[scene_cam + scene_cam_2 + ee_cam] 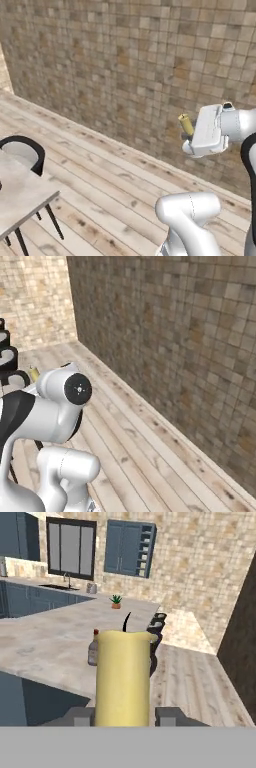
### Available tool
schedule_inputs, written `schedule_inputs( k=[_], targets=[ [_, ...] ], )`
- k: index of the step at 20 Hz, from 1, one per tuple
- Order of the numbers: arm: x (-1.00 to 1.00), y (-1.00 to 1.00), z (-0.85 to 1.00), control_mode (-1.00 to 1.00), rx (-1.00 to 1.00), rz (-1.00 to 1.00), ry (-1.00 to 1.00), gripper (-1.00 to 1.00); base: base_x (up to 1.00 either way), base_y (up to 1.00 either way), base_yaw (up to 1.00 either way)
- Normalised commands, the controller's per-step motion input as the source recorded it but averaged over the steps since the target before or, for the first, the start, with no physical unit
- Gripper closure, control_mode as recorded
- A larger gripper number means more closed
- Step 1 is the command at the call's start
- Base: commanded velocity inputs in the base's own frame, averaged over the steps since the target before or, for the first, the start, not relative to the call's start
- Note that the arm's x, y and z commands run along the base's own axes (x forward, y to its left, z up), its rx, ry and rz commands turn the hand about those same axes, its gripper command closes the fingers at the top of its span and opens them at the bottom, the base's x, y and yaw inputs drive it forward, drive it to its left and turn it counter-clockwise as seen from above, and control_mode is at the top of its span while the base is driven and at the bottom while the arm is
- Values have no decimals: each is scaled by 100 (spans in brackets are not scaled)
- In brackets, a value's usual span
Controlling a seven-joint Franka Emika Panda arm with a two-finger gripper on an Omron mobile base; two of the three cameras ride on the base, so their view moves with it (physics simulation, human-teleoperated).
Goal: Get the candle and the liquor from the cabinet and move them to the dining counter.
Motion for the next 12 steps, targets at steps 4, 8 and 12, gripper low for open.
schedule_inputs(
  k=[4, 8, 12],
  targets=[
    [0, 0, 0, 100, 0, 0, 0, 100, 80, -10, 47],
    [0, 0, 0, 100, 0, 0, 0, 100, 79, -11, 47],
    [0, 0, 0, 100, 0, 0, 0, 100, 79, -13, 47]
  ],
)
